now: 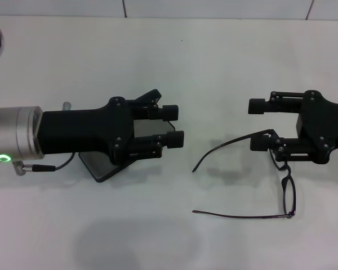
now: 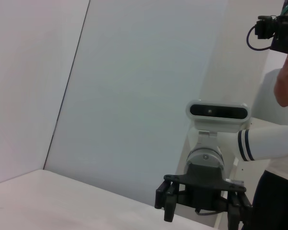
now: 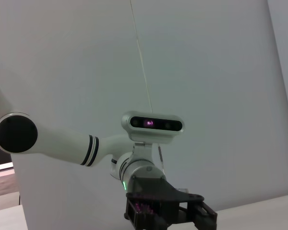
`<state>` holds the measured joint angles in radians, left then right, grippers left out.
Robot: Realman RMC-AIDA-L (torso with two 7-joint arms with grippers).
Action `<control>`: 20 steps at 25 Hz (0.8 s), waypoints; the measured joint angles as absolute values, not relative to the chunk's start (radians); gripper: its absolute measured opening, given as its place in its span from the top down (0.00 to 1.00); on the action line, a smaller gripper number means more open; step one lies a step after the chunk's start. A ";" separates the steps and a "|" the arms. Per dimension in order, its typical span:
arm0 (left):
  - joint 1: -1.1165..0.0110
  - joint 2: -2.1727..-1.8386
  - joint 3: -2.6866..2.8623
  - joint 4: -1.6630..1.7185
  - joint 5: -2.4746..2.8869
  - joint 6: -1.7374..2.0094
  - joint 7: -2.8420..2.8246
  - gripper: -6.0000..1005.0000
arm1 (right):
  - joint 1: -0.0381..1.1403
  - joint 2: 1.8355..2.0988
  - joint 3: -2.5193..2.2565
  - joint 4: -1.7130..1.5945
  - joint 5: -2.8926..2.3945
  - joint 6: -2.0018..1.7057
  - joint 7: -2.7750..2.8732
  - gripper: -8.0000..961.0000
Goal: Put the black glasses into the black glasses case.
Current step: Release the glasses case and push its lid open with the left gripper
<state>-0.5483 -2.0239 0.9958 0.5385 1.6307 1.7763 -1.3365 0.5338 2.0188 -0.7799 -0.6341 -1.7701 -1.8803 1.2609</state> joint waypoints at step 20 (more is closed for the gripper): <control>-0.544 -2.031 0.967 0.637 1.613 1.770 -1.508 0.45 | 0.510 2.012 -0.763 -0.632 -1.764 -1.859 1.261 0.29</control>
